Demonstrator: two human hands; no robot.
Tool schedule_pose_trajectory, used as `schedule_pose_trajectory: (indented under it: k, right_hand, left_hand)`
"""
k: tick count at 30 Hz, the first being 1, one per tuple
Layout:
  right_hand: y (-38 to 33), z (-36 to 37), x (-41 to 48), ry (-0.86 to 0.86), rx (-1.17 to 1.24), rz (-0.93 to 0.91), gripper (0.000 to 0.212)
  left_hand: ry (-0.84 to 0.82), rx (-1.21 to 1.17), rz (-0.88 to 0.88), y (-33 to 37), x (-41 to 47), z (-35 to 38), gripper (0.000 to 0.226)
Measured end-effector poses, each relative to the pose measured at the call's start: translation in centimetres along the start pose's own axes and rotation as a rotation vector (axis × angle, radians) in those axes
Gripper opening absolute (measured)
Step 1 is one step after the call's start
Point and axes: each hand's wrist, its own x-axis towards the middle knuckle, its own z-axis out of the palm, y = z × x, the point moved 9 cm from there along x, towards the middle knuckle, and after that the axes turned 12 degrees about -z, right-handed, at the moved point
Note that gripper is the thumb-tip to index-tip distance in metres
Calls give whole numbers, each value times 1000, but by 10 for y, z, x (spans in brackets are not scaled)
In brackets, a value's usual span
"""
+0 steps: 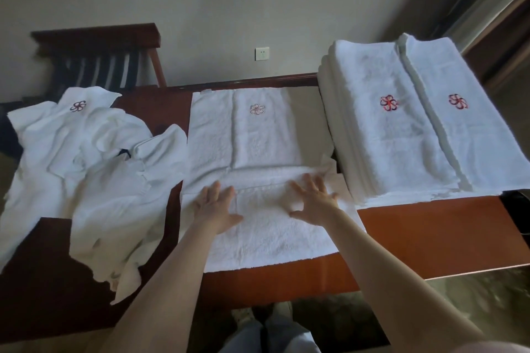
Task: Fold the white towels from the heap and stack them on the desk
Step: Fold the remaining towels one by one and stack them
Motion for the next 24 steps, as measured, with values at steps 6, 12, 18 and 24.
schedule_pose_trajectory:
  k: [6, 12, 18, 24]
  right_hand:
    - [2, -23, 30, -18, 34, 1, 89]
    - [7, -45, 61, -42, 35, -6, 90]
    - [15, -64, 77, -43, 39, 8, 91]
    - [12, -48, 64, -7, 68, -14, 88]
  left_hand:
    - [9, 23, -7, 1, 28, -25, 88]
    - [11, 28, -4, 8, 50, -51, 89]
    - [35, 76, -4, 12, 63, -73, 89]
    - [14, 67, 33, 6, 44, -46, 93]
